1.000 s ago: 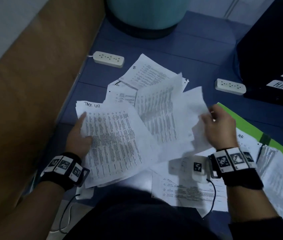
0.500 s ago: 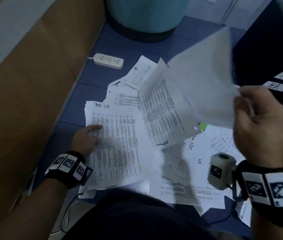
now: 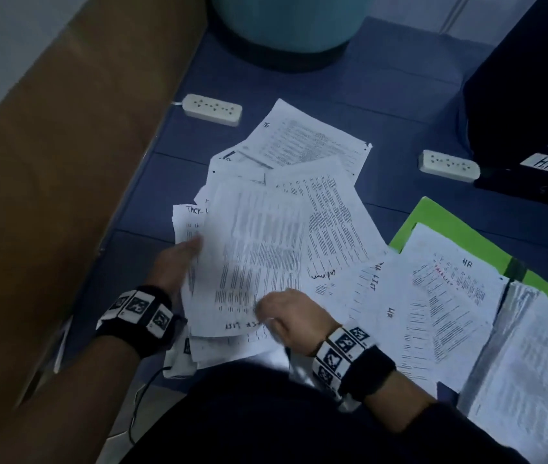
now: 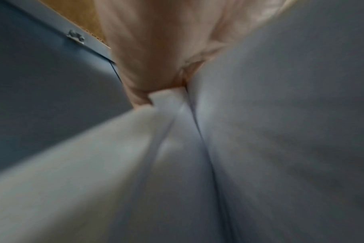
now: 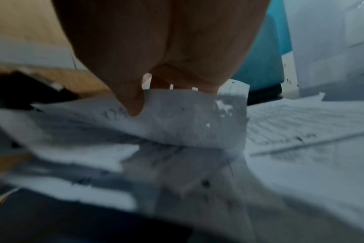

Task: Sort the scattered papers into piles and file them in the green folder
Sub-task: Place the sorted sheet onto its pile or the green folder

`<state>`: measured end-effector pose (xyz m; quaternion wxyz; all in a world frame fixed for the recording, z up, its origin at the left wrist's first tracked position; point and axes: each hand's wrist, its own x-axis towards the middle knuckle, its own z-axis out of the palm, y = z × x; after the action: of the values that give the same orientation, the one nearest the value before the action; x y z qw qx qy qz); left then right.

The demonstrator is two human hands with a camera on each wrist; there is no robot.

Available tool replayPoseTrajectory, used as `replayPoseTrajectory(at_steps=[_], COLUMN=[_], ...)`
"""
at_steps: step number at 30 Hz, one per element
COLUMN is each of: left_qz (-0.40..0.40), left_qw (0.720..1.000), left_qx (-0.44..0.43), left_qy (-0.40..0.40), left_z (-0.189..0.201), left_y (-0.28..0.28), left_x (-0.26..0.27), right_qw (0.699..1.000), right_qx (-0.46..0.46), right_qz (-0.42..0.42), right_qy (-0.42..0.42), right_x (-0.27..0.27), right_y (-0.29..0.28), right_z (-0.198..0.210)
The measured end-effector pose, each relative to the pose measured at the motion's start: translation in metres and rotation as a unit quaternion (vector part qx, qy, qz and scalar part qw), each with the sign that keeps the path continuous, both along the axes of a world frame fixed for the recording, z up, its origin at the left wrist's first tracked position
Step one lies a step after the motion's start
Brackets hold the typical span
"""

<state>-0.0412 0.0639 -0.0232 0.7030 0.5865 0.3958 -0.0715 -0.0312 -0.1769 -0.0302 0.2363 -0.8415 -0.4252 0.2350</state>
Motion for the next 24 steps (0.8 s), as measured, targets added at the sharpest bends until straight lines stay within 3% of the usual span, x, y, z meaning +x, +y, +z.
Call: replayPoseTrajectory(at_steps=[3,6,8,10,12,14,17,19,21,24], left_qz=[-0.162,-0.179,-0.160,-0.150,-0.138,-0.132,-0.159,-0.177,-0.154,-0.114], left_qw=[0.965,0.944,0.951,0.958,0.965,0.968,0.962,0.956,0.961,0.967], left_qx=[0.200,0.272,0.258,0.242,0.223,0.213,0.224,0.235,0.228,0.226], left_qy=[0.037,0.058,0.056,0.045,0.019,0.006,0.001,0.004,0.012,0.018], left_z=[-0.014,-0.017,-0.022,-0.024,-0.023,-0.021,-0.020,-0.021,-0.023,-0.025], left_y=[-0.001,-0.006,-0.002,0.002,0.003,0.004,0.006,0.010,0.013,0.016], left_x=[0.002,0.003,0.002,0.001,-0.001,-0.001,0.001,0.003,0.006,0.010], right_qw=[0.995,0.964,0.937,0.887,0.835,0.810,0.808,0.834,0.854,0.849], right_qx=[-0.047,-0.063,-0.015,-0.059,-0.168,-0.262,-0.261,-0.221,-0.138,0.012], right_qz=[0.025,-0.105,-0.293,-0.456,-0.524,-0.523,-0.528,-0.505,-0.502,-0.528], right_qy=[0.080,0.237,0.190,0.039,0.003,0.028,0.012,0.027,0.026,0.010], right_x=[0.003,0.030,0.068,0.111,0.140,0.150,0.155,0.159,0.158,0.148], right_y=[-0.001,-0.010,-0.026,-0.049,-0.069,-0.075,-0.075,-0.080,-0.090,-0.101], right_z=[0.004,0.020,0.017,0.004,-0.011,-0.022,-0.028,-0.021,-0.003,0.044])
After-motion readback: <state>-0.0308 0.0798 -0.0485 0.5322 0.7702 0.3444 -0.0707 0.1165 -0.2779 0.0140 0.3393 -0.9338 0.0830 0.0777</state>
